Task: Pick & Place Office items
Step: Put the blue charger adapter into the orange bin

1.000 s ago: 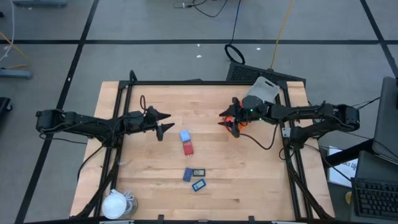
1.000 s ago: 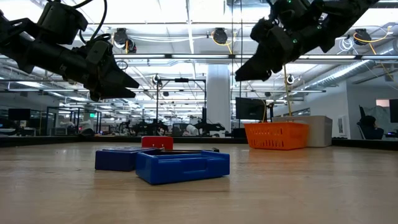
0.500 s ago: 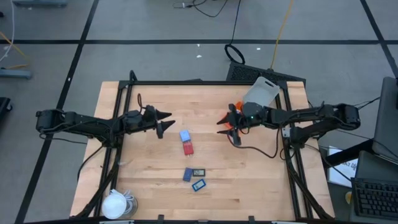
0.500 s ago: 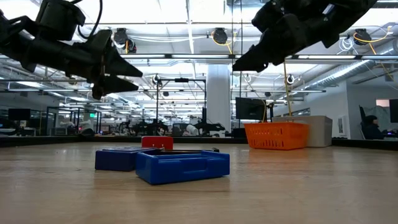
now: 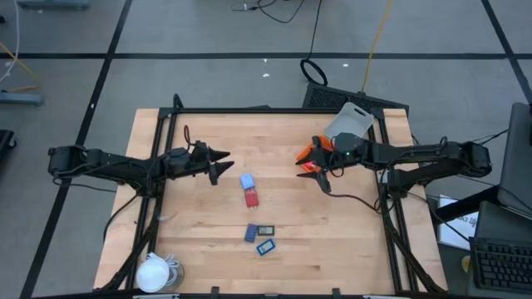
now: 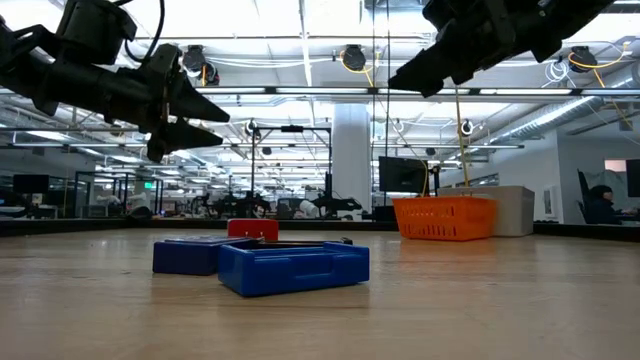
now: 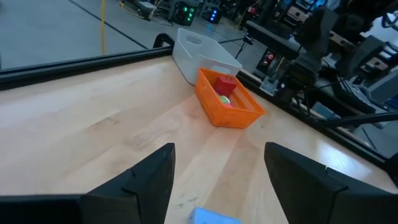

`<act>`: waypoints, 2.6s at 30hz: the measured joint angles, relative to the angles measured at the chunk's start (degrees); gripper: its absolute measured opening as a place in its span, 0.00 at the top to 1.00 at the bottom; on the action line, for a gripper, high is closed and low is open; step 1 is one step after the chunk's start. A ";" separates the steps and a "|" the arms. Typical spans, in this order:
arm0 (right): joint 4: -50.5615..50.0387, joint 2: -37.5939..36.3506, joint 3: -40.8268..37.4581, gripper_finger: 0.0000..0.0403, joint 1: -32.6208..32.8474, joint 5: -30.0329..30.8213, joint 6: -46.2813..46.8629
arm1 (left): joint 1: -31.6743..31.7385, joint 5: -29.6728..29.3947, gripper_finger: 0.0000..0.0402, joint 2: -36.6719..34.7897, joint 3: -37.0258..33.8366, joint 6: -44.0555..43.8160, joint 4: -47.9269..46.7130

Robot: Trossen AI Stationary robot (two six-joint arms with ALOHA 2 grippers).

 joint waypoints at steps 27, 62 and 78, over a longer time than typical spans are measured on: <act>8.90 -9.98 -9.49 0.62 -6.83 -11.89 -0.44 | -4.54 -0.51 0.39 0.00 -0.07 0.66 0.46; 13.11 -40.72 -28.81 0.64 -12.99 -11.87 7.92 | -7.99 -1.74 0.38 3.19 0.46 0.55 0.25; 10.85 -40.63 -28.81 0.64 -14.03 -11.85 7.77 | -14.80 -4.98 0.38 32.23 25.11 10.98 -21.77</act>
